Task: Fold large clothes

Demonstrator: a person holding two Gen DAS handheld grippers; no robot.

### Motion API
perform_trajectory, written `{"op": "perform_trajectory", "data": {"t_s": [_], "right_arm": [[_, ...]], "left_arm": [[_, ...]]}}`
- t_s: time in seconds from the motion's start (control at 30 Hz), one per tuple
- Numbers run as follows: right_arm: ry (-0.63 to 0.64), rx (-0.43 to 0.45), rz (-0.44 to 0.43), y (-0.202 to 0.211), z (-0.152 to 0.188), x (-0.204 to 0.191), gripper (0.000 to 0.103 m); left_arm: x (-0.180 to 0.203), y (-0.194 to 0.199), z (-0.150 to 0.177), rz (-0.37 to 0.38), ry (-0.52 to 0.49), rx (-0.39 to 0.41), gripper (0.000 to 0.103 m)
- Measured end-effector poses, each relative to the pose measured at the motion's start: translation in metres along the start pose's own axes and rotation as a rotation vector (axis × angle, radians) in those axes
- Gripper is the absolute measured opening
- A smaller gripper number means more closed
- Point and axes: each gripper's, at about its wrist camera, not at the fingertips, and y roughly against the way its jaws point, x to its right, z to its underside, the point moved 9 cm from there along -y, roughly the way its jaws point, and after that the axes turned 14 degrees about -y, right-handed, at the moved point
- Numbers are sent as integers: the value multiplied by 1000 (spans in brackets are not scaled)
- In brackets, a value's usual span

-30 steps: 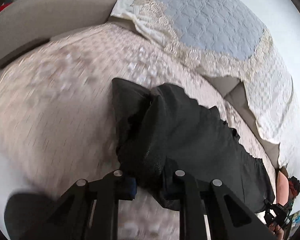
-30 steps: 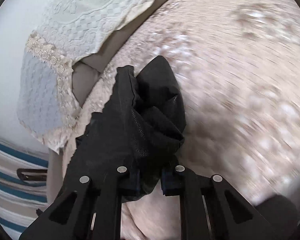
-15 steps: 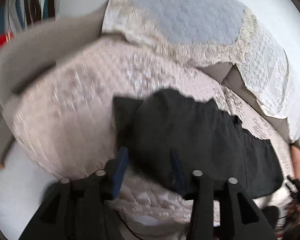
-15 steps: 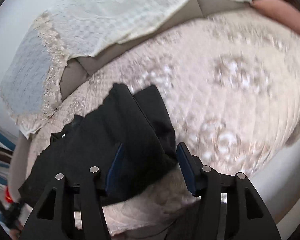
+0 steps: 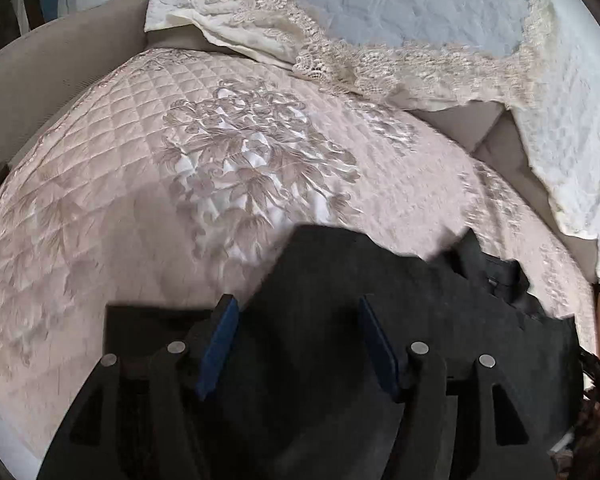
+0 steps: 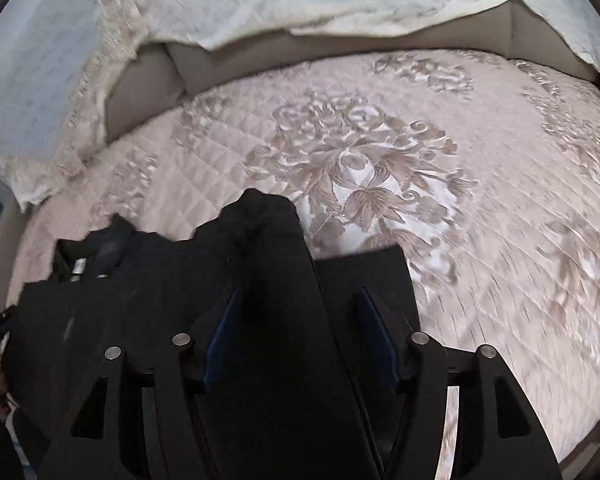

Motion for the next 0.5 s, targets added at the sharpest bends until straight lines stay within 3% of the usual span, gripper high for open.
{"op": "perform_trajectory", "data": {"t_s": [0.07,0.1,0.2,0.27,0.4,0.5], "right_arm": [[5,16,-21,-2,-4,-3,11],[-8,20,-46,0,-4,-4,7],[-19,102,-93,10,-12,-8,5],[-32,116,-92,7,-14,-6,5],[-30,91,-51,-29,-5,5,8],[-35,108,-57,-29,-7,6,9]], "left_arm": [[5,-7,0,-15,-34,7,44],[7,-9,0,-21,-51,15,25],[2,-2,0,-54,-48,102,9],[-7,-6,4,-80,-27,151,8],[-16,-16,1,-76,20,156,9],[-18,-19,0,-65,31,144,12]]}}
